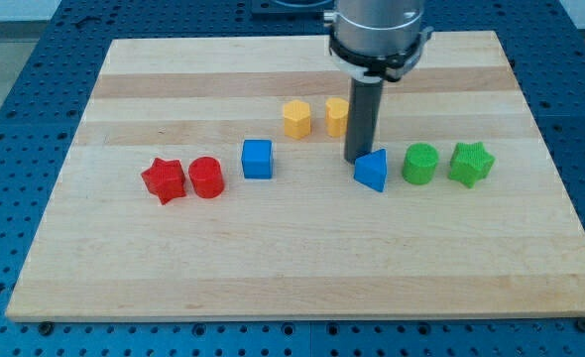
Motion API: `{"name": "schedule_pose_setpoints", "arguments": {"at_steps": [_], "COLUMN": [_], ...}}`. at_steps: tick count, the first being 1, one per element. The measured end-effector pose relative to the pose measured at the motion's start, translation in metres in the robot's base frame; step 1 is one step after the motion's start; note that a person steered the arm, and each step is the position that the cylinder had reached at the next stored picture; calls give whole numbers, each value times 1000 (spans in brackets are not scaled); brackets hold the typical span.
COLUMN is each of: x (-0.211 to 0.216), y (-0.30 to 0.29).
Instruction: Move the blue cube towards the blue triangle
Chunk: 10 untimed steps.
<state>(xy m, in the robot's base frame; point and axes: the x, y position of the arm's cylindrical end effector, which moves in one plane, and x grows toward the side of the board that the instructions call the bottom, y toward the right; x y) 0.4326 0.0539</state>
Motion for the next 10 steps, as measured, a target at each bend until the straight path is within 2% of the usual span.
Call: {"name": "schedule_pose_setpoints", "arguments": {"at_steps": [1, 3, 5, 8, 10], "x": [-3, -35, -24, 16, 24], "y": [-24, -76, -144, -119, -110]}}
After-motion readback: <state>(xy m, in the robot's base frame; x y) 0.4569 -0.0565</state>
